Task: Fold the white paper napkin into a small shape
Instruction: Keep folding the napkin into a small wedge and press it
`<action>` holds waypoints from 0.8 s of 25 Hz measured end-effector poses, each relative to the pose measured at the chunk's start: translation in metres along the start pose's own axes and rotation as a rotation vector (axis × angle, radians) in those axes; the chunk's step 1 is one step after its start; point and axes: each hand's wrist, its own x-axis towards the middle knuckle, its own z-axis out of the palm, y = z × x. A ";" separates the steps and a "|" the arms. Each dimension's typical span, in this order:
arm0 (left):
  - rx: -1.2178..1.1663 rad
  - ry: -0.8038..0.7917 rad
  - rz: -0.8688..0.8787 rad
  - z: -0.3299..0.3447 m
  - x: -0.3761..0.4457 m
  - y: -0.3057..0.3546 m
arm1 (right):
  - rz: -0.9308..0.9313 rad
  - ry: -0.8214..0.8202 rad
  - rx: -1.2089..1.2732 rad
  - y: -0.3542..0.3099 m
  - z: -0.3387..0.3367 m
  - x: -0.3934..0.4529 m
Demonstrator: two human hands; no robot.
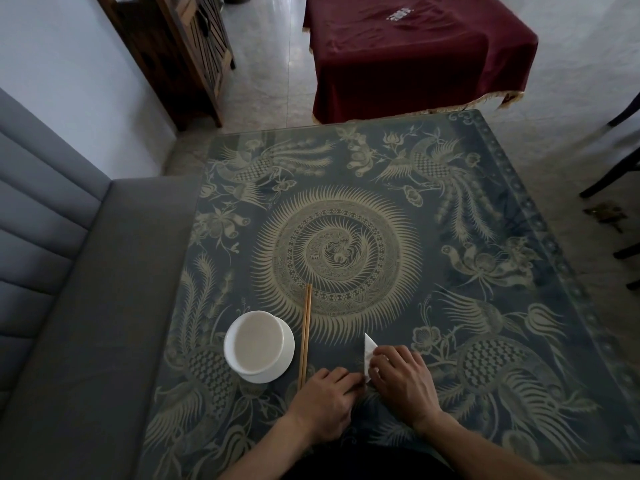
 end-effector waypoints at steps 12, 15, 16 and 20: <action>0.004 -0.013 0.020 0.005 -0.003 0.000 | 0.008 -0.037 0.029 0.002 -0.002 -0.007; -0.007 -0.008 0.016 0.004 -0.002 0.000 | -0.018 -0.080 0.032 0.007 -0.005 -0.010; -0.011 -0.004 0.014 0.004 -0.002 0.001 | -0.035 -0.086 0.028 0.009 -0.006 -0.012; -0.035 0.004 0.011 0.000 0.000 0.002 | -0.097 -0.124 -0.025 0.013 -0.008 -0.022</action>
